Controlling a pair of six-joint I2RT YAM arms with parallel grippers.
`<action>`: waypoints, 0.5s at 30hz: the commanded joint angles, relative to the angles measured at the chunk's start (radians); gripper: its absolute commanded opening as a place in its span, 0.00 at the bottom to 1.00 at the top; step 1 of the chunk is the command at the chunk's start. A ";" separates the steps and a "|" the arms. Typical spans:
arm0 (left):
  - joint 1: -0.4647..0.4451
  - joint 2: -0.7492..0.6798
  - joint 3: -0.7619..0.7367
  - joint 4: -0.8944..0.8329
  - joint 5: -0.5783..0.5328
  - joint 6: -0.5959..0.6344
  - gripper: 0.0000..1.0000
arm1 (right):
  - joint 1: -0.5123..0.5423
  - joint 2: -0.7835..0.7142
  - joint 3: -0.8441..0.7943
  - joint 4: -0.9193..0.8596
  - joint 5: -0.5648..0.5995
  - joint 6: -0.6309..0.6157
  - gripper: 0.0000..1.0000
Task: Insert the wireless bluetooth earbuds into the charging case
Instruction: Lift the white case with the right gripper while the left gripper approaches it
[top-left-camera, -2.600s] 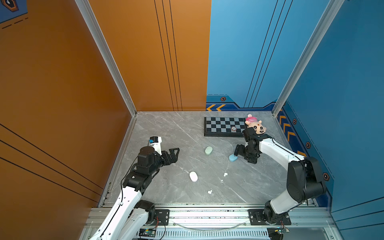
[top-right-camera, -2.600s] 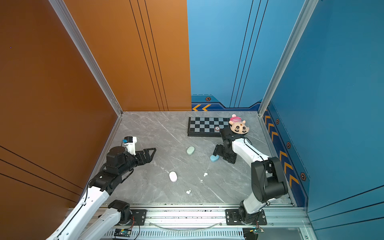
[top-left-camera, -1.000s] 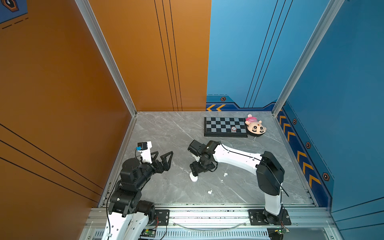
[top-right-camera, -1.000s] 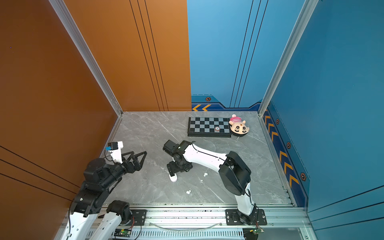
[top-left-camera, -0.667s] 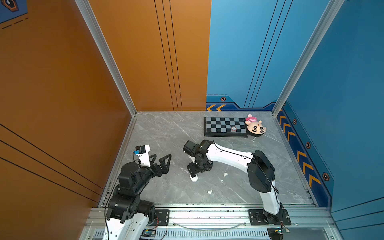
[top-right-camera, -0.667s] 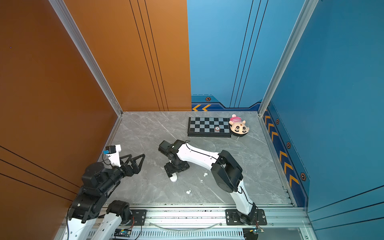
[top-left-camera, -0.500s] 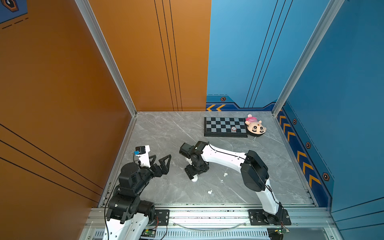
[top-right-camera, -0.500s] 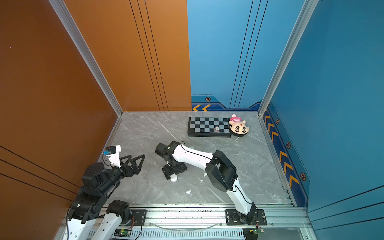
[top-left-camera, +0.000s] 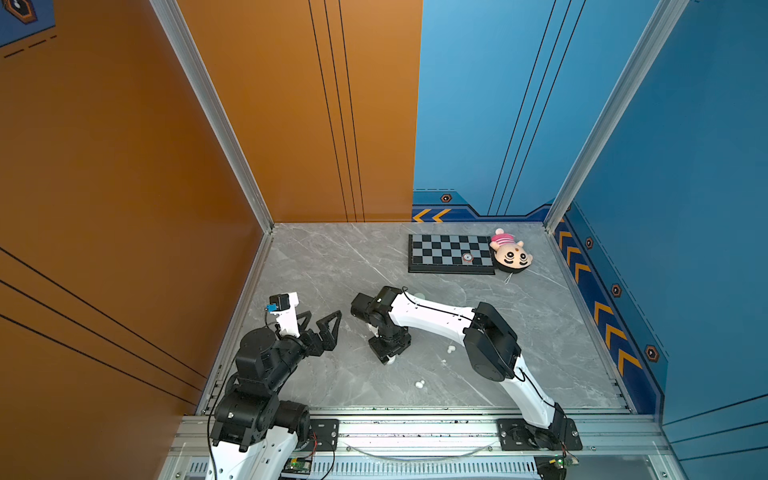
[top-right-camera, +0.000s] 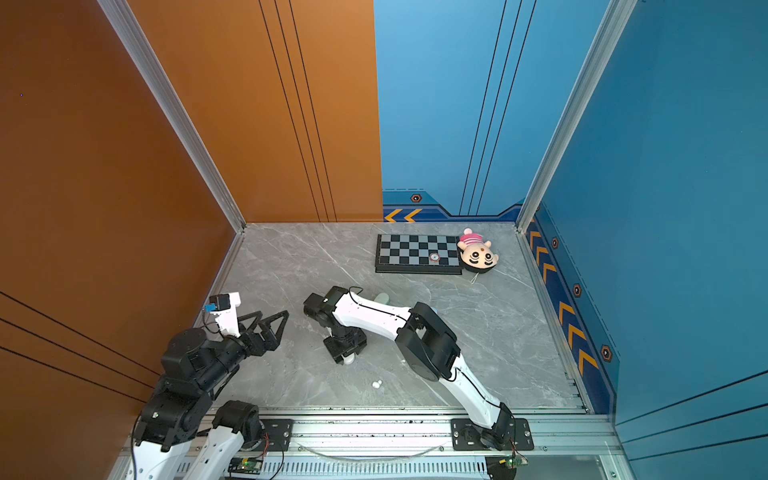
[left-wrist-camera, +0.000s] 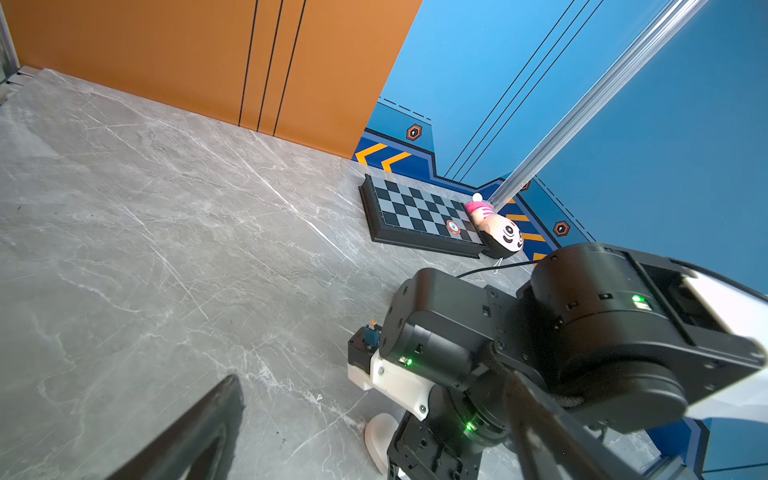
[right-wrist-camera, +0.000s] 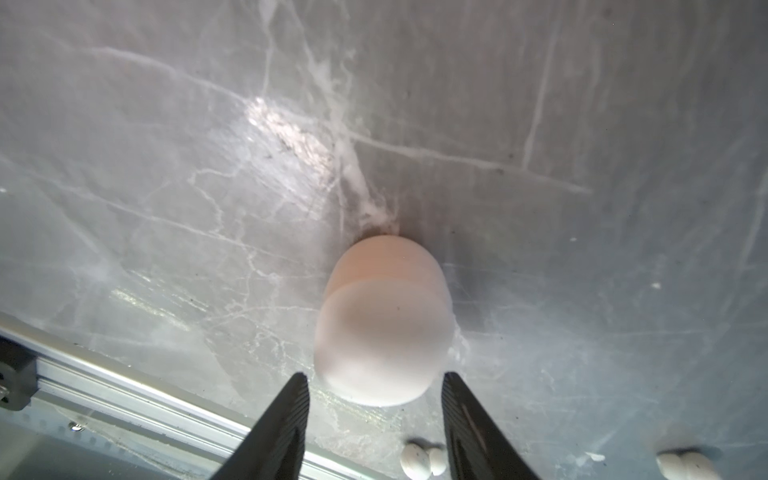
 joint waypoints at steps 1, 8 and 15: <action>0.009 -0.010 -0.012 -0.015 -0.013 0.018 0.98 | -0.002 0.022 0.027 -0.047 0.032 -0.009 0.50; 0.011 -0.012 -0.018 -0.016 -0.015 0.026 0.98 | -0.008 0.046 0.055 -0.058 0.040 -0.025 0.55; 0.010 -0.010 -0.022 -0.015 -0.014 0.026 0.98 | -0.005 0.078 0.093 -0.087 0.053 -0.033 0.57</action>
